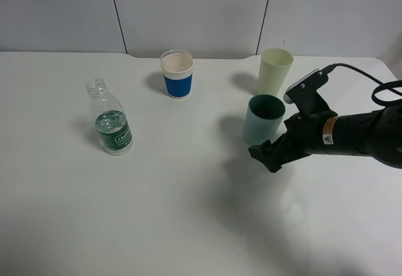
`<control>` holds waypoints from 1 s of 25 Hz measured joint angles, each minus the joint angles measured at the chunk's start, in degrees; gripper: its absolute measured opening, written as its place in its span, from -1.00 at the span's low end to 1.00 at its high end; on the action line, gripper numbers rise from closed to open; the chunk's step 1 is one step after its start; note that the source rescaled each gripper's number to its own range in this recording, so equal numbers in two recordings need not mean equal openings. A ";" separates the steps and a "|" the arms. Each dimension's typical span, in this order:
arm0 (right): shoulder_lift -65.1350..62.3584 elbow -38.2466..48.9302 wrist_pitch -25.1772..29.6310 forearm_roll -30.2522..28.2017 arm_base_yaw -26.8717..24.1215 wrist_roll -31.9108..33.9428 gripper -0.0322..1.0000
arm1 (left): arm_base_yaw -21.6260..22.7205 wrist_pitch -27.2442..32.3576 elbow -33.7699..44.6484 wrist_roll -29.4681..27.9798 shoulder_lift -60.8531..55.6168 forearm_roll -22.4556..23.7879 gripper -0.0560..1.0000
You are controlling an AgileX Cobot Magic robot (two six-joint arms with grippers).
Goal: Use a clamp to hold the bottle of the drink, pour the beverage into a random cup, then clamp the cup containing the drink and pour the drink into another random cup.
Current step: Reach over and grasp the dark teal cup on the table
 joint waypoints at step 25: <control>10.37 11.91 -45.85 22.94 0.00 -31.42 1.00 | 0.00 0.00 0.00 0.00 0.00 0.00 1.00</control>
